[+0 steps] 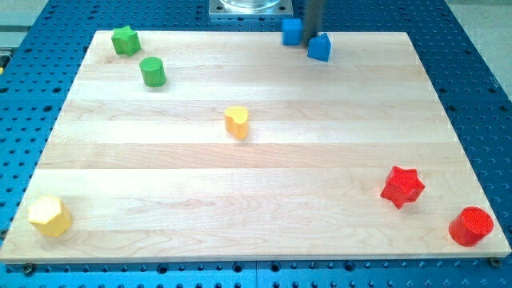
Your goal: Push the cube into the triangle
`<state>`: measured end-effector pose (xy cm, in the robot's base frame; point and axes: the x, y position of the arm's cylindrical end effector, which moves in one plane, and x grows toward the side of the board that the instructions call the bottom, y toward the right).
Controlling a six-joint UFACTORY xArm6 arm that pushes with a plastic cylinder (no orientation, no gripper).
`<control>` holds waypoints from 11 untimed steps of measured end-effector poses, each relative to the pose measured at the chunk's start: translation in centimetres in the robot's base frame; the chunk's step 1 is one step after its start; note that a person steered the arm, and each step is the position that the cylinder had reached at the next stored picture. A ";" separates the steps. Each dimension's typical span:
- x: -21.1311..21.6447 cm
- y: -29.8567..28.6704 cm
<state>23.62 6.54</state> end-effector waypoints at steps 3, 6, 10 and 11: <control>-2.7 -9.9; -4.3 -0.2; -2.8 -0.1; -1.1 4.9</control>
